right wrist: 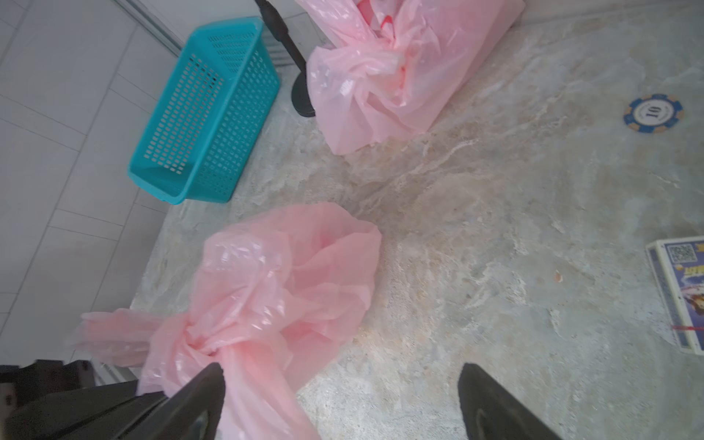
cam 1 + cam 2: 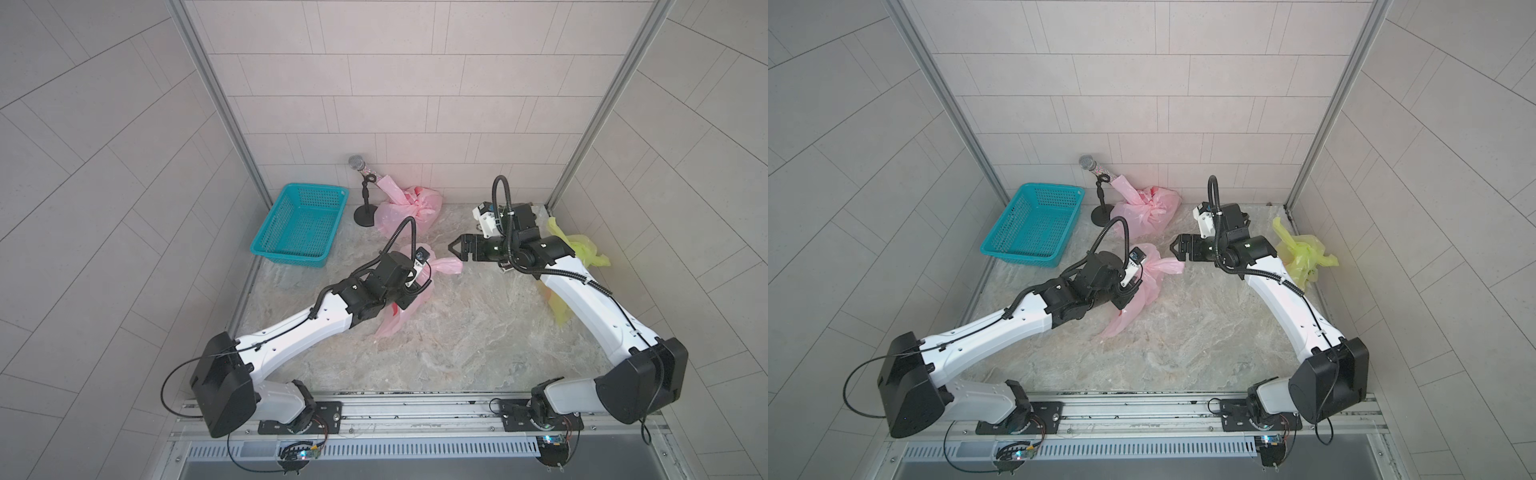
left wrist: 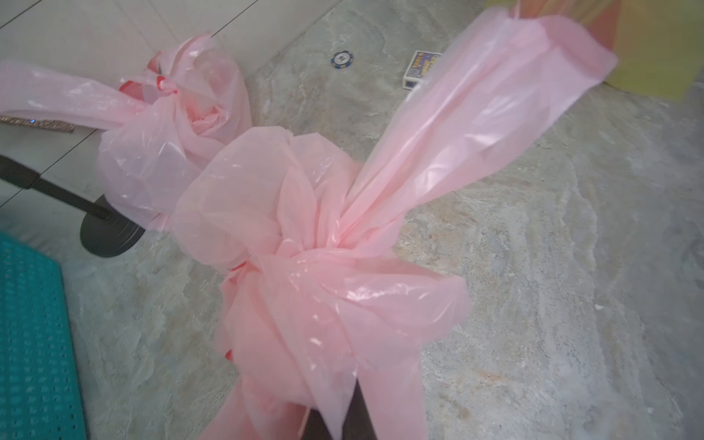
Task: Untie the knot of a plastic bag & take out the apple
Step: Untie the plastic bag at the center of the board.
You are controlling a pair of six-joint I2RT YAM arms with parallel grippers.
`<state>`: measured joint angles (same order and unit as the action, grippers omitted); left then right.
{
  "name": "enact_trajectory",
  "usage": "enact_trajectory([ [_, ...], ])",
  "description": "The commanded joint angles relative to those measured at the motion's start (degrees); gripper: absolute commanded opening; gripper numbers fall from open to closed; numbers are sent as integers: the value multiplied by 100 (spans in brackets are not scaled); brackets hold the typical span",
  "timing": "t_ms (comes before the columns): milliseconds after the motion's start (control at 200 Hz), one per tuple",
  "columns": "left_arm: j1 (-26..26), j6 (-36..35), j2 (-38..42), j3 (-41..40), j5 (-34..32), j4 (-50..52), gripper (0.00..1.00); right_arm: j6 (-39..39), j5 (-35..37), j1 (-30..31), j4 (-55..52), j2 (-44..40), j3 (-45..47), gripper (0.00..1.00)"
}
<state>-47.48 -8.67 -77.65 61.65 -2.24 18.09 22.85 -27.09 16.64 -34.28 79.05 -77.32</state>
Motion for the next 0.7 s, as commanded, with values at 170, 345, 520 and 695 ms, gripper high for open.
enact_trajectory([
  [170,92,-2113,487,-438,1107,-692,0,-248,-605,490,-670,279,-510,96],
  [345,56,-2087,622,-956,1350,-1375,0,-171,-478,774,-573,598,-304,90],
  [520,50,-2043,812,-1308,1106,-1670,0,-254,-469,937,-1211,974,-512,82],
  [695,55,-1959,898,-1594,951,-1863,0,-234,-294,921,-1117,515,76,86],
])
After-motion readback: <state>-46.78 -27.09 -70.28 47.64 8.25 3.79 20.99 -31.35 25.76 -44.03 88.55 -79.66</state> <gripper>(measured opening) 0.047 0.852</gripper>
